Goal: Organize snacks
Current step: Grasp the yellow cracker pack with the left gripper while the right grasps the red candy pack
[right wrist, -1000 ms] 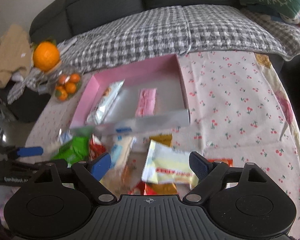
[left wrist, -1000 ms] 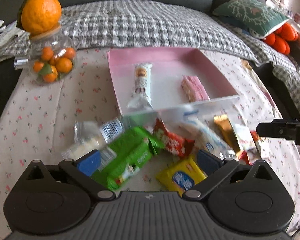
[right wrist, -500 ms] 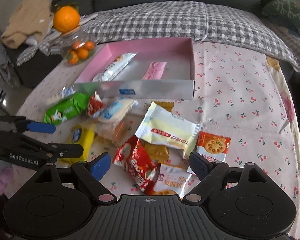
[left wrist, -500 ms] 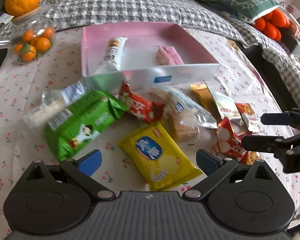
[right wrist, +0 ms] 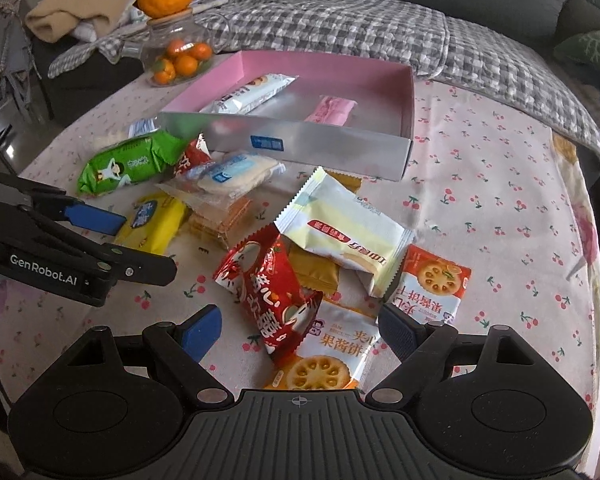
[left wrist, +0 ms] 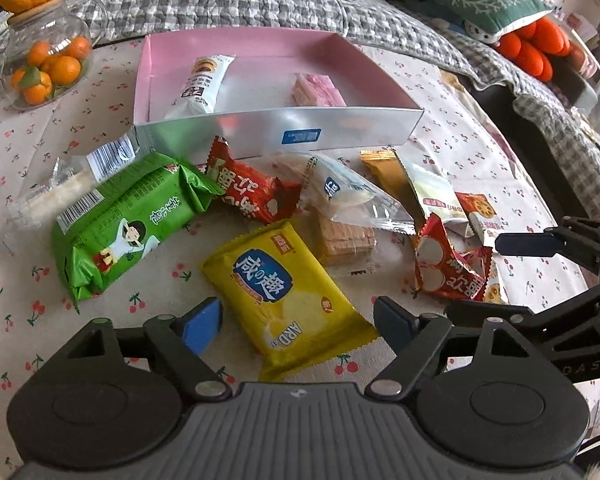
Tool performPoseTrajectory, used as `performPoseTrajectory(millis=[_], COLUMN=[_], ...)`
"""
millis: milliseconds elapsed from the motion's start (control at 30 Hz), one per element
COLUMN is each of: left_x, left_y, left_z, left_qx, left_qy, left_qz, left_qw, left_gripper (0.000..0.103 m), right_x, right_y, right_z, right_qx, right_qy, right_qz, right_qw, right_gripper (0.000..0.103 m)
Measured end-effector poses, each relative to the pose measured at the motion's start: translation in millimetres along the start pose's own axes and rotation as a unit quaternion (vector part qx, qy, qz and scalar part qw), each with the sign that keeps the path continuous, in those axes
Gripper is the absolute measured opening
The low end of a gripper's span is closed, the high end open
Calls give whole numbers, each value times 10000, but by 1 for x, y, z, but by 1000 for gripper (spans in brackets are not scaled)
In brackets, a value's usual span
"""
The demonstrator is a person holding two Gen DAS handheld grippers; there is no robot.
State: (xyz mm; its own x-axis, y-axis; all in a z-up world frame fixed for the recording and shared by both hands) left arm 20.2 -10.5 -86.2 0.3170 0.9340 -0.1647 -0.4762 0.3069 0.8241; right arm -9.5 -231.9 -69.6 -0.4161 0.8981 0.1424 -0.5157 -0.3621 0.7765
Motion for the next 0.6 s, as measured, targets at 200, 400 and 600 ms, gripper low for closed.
performPoseTrajectory(millis=[200, 400, 600], left_x=[2, 3, 8], left_y=[-2, -1, 1], left_z=[-6, -6, -5], left_qx=[-112, -155, -133], left_qy=[14, 4, 85], left_qz=[-70, -95, -122], left_qw=[9999, 9998, 9998], left_gripper=[73, 70, 61], right_x=[5, 6, 9], right_y=[-2, -6, -8], right_z=[-1, -1, 1], right_qx=[-124, -200, -264], right_qy=[224, 254, 357], right_qz=[-9, -107, -82], right_qw=[9997, 9994, 9990], right_gripper=[85, 81, 60])
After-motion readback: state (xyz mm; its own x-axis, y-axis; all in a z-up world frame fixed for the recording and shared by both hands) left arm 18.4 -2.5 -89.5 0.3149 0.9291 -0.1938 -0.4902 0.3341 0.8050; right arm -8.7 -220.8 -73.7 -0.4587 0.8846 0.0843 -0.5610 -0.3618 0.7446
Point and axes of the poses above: each gripper's, at about its wrist camera, not at the fingertips, and y roughly against the way its jaws point, x to its left, z to its top, the point moved 1 cm from there along -y, roughly the way its jaws point, and after that the axes turned 2 degrees about z, right-handed, at the moved point
